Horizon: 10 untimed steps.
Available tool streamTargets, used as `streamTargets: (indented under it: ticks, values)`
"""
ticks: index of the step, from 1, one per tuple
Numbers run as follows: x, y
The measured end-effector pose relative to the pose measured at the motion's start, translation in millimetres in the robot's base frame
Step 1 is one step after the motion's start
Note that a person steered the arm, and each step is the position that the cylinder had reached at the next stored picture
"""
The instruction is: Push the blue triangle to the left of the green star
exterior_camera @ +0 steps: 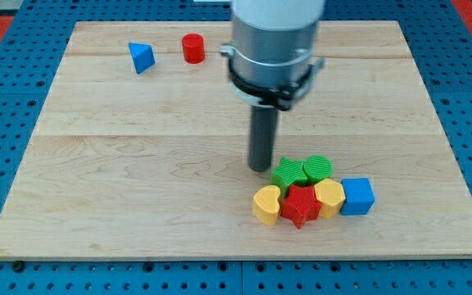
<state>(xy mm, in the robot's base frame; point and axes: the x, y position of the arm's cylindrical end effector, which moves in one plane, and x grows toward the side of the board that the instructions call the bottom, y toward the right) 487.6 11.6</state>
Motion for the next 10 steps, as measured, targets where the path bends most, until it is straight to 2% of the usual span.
streamTargets:
  ticks: [2,3,4,5,6,7,9,10]
  values:
    - [-14,-155]
    - [-14,-186]
    - [-14,-193]
    - [-61,-193]
    - [-87,-202]
    - [-94,-210]
    - [-156,-265]
    - [-209,-256]
